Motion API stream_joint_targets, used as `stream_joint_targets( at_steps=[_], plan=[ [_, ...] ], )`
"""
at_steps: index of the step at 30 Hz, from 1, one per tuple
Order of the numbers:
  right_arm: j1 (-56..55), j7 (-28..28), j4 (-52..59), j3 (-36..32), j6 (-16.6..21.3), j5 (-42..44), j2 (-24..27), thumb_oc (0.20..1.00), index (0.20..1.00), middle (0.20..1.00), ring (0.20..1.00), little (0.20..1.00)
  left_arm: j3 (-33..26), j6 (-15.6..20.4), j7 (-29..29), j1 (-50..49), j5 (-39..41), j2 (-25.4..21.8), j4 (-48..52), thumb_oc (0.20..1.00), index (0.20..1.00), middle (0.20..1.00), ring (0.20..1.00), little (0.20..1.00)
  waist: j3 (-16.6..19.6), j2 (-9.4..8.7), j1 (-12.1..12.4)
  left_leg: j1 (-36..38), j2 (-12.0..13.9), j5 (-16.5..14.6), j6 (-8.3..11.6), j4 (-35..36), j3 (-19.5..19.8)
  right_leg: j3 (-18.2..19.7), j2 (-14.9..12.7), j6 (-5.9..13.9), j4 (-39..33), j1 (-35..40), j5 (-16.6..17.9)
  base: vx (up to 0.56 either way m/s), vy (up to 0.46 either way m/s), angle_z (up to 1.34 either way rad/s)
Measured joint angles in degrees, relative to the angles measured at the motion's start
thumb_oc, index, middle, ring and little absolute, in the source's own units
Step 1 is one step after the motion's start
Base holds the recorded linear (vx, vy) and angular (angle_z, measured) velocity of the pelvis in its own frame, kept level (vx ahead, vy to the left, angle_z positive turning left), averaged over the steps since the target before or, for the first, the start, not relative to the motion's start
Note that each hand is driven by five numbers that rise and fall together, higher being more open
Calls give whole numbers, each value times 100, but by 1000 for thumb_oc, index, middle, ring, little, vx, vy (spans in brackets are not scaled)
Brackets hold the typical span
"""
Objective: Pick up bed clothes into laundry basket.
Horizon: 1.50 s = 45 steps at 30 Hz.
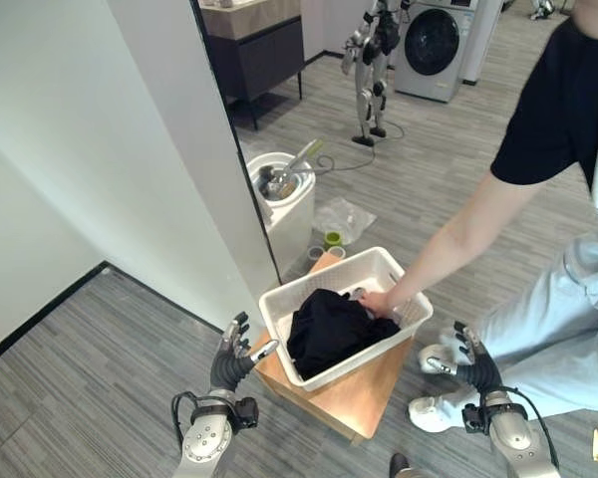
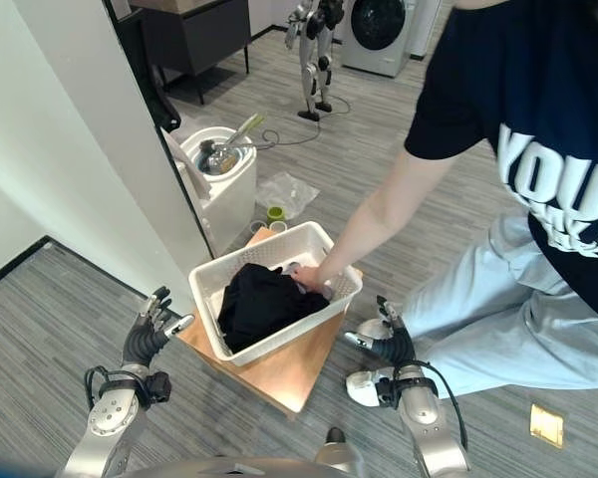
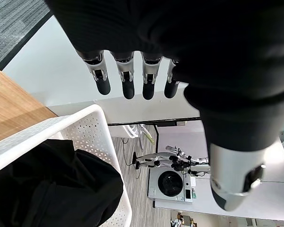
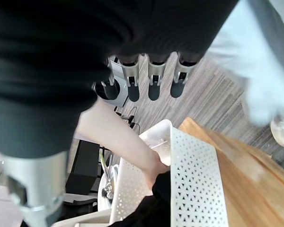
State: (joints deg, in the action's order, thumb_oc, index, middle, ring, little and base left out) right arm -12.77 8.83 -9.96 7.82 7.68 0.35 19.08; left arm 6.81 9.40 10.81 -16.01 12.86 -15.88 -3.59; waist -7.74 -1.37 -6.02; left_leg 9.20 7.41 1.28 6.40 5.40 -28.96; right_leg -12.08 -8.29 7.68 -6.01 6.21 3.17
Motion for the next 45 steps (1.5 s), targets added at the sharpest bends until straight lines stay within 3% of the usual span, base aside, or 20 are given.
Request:
stream_joint_targets(
  at_steps=[7, 12, 33, 36, 39, 40, 42, 45],
  plan=[
    [84, 57, 2, 11, -18, -194, 16, 1000, 1000, 1000, 1000, 1000, 11, -11, 1, 26, -4, -14, -152, 1000, 1000, 1000, 1000, 1000, -36, -53, -46, -122, -49, -12, -26, -2, -34, 120, -29, 27, 214, -251, 6, -73, 79, -5],
    [153, 57, 3, 54, -26, -281, 17, 1000, 1000, 1000, 1000, 1000, 5, -18, -1, 61, -10, -15, -186, 1000, 1000, 1000, 1000, 1000, -165, -217, -134, -114, -161, -35, -100, -2, -63, 152, -157, 61, 232, -283, 23, -24, 52, -2],
    [168, 52, 17, 159, -26, -446, 15, 1000, 1000, 1000, 1000, 1000, -6, -16, -55, 123, -12, -14, -173, 1000, 1000, 1000, 1000, 1000, -472, -206, -103, -122, -202, -45, -126, -3, 39, 89, -190, 105, 241, -175, 15, -18, -2, 3],
    [227, 54, 17, 153, -24, -478, 16, 1000, 1000, 1000, 1000, 1000, -5, -18, -49, 213, -12, -15, -177, 1000, 1000, 1000, 1000, 1000, -629, -133, -115, -254, -181, -13, -233, -3, 308, 67, -218, 156, 938, -418, -256, -113, 35, 43],
    [444, 53, 17, 171, -21, -480, 12, 1000, 1000, 1000, 1000, 1000, -38, -25, -21, 343, -11, -17, -182, 1000, 1000, 1000, 1000, 1000, -768, -27, -97, -343, -128, 30, -299, -2, 476, 567, -194, 233, 2132, -940, -701, -5, -29, 35],
    [429, 51, 24, 172, -12, -482, 28, 1000, 1000, 1000, 1000, 1000, -47, -28, 9, 388, -11, -30, -166, 1000, 1000, 1000, 1000, 1000, -747, -93, -55, -242, -194, 50, -313, -4, 613, 811, -143, 116, 2491, -1007, -1058, 22, -109, 35],
    [470, 56, 52, 177, -10, -485, 9, 1000, 1000, 1000, 1000, 1000, -152, -34, 12, 274, -7, -23, -156, 1000, 1000, 1000, 1000, 1000, -667, -126, 168, -234, -169, 56, -262, -5, 601, 724, -143, 24, 1948, -729, -1276, 4, -135, 6],
    [619, 54, 45, 176, -15, -485, 48, 1000, 1000, 1000, 1000, 1000, -211, -69, 26, 85, 30, 12, -177, 1000, 1000, 1000, 1000, 1000, -599, 47, 329, -264, 93, 148, -232, -8, 613, 578, 199, -108, 1053, -312, -876, -47, -148, 0]
  ],
)
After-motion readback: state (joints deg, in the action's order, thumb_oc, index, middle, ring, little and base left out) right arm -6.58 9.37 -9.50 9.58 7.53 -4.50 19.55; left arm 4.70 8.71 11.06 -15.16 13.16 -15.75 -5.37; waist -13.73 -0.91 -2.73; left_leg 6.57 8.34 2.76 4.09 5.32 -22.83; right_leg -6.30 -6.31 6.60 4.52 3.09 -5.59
